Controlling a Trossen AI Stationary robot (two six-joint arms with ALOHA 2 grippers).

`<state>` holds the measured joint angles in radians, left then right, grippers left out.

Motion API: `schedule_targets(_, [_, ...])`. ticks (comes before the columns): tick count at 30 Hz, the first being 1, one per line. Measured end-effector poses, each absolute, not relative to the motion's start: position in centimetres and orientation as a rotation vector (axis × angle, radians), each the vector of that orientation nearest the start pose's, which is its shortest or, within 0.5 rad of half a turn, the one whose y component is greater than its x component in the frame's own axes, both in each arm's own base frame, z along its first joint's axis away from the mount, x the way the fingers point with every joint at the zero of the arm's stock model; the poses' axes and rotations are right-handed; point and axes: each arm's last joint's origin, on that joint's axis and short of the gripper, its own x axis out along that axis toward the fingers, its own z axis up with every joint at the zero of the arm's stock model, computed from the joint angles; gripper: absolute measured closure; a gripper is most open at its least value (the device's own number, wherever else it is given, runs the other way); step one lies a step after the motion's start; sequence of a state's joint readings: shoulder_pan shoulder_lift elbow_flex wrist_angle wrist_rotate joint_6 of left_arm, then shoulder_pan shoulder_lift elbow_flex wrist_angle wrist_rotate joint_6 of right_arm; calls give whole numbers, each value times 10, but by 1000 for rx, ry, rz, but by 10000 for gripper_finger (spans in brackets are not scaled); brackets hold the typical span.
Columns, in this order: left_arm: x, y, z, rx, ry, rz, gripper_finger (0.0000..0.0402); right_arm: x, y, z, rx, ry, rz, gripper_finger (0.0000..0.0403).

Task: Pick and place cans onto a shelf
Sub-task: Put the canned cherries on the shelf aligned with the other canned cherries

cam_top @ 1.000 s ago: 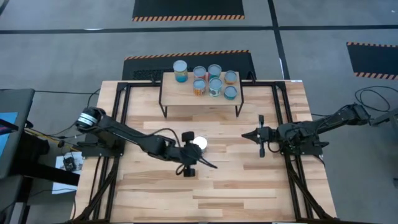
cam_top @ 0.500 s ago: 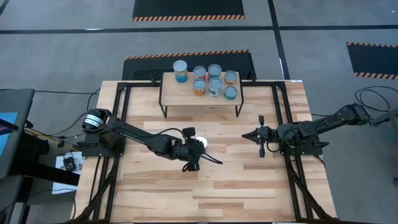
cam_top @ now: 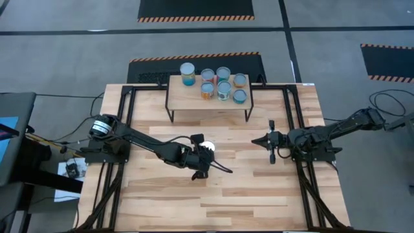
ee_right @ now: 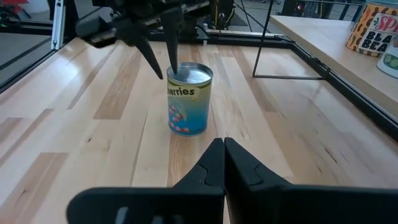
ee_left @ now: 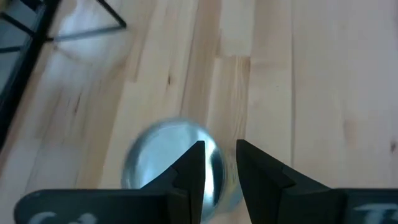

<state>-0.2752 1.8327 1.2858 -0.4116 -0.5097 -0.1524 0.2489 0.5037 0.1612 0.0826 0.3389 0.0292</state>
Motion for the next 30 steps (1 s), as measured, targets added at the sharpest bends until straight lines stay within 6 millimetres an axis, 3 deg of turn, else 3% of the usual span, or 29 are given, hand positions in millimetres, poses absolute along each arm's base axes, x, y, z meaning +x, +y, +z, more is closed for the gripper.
schedule_targets(8, [371, -88, 204, 230, 881, 283, 324, 130, 23, 181, -46, 247, -93, 390])
schedule_targets(17, [369, -86, 200, 233, 921, 239, 393, 130, 23, 181, -41, 247, -94, 389])
schedule_targets(20, [369, -86, 201, 278, 936, 205, 397, 130, 23, 181, -40, 247, -94, 390])
schedule_targets(24, [363, -86, 213, 351, 1004, 193, 400, 130, 23, 180, -31, 249, -95, 389])
schedule_targets(30, [346, -76, 265, 370, 1005, 284, 401, 130, 23, 180, -26, 258, -96, 389])
